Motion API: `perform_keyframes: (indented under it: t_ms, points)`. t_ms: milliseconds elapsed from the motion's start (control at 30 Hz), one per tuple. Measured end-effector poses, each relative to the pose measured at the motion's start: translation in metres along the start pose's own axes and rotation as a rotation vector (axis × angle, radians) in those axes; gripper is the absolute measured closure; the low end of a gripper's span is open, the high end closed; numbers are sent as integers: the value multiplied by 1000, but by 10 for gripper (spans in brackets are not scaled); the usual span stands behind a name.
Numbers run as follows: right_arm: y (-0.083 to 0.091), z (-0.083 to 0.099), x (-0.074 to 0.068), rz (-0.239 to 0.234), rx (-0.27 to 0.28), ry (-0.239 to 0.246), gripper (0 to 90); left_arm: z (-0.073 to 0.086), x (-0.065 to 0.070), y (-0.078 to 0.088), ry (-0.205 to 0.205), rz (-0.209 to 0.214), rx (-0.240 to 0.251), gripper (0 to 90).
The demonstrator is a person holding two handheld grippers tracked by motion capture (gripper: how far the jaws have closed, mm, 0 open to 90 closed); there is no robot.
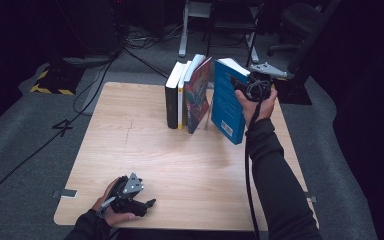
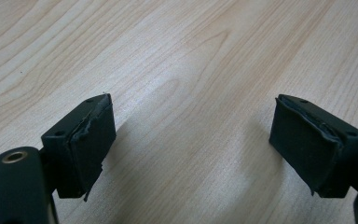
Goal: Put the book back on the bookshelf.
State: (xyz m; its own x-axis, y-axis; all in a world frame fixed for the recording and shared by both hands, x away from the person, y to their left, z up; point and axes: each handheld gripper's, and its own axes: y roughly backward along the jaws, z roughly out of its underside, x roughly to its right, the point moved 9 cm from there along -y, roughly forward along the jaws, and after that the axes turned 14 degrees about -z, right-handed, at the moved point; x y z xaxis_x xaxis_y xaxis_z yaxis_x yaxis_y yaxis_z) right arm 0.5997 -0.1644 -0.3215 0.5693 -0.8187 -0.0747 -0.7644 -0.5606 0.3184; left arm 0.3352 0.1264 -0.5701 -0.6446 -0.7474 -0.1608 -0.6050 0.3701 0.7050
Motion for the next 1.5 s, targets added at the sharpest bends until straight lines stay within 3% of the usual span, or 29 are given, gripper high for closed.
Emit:
perform_keyframes:
  t_ms: [367,633,767,1000,1400,1500]
  points:
    - [-28,-4,16,67,33,-22,611,-1,4,0,-11,10,1,145]
    - [-45,2,20,82,85,1,611,-1,5,0,-15,15,2,145]
    - [-51,11,19,69,77,10,610,0,6,1,-22,19,4,145]
    - [-44,17,14,50,69,33,607,0,7,1,-22,21,5,145]
    - [-17,44,4,11,57,71,601,-1,8,0,-19,23,6,142]
    - [-11,49,3,6,67,57,600,-1,8,0,-20,23,5,142]
